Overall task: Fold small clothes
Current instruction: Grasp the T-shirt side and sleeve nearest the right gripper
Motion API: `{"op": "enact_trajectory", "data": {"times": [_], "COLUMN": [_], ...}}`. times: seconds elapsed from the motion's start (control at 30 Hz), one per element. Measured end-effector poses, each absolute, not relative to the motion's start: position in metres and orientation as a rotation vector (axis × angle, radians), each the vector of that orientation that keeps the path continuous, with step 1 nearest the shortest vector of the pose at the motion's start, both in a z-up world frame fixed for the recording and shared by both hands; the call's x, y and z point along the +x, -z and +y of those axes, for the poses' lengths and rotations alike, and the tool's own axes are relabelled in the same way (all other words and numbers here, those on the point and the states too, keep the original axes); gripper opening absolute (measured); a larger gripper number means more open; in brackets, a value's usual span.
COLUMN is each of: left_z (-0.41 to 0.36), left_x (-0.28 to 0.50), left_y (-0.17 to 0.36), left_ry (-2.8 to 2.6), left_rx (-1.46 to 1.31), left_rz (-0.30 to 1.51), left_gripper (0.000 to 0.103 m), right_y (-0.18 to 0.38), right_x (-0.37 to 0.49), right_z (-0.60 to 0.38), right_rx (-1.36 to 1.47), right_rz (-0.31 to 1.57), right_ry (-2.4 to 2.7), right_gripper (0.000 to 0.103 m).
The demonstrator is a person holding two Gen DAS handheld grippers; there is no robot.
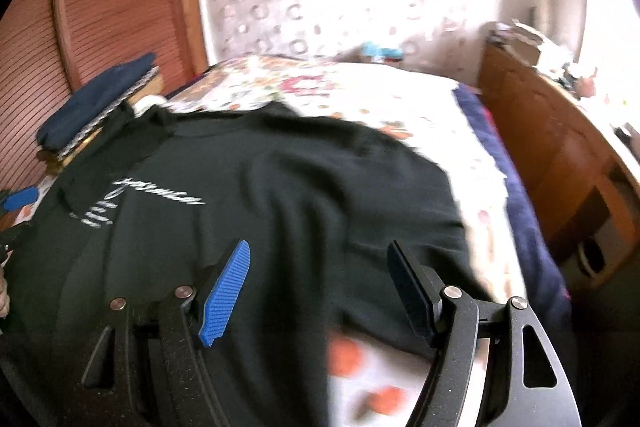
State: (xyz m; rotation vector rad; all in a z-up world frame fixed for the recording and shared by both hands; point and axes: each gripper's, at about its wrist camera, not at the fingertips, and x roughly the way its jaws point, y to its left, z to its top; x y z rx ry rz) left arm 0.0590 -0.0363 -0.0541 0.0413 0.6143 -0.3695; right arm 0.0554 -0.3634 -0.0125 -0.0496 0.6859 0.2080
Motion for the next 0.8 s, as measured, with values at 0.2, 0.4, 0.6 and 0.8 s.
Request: {"op": "enact_trajectory", "data": {"times": [0.2, 0.4, 0.6, 0.8], "left_z": [-0.053, -0.062, -0.059, -0.052], "left_x": [0.055, 0.056, 0.057, 0.057], "left_y": [0.055, 0.059, 0.057, 0.055], "left_ry": [0.413, 0.421, 0.412, 0.391], "left_rx": [0.049, 0.069, 0.076, 0.064], "left_rz": [0.622, 0.638, 0.642, 0.633], "left_gripper": [0.077, 0.077, 0.077, 0.077], "right_y": [0.026, 0.051, 0.063, 0.065], "right_x": [0.049, 0.059, 0.079, 0.093], "right_z": [-0.417, -0.44, -0.445, -0.46], "right_rx": [-0.011, 0.099, 0.181, 0.196], "right_rz": [0.728, 0.803, 0.861, 0.884], "right_ry": [-0.082, -0.063, -0.105, -0.136], "right_gripper": [0.073, 0.073, 0.073, 0.053]}}
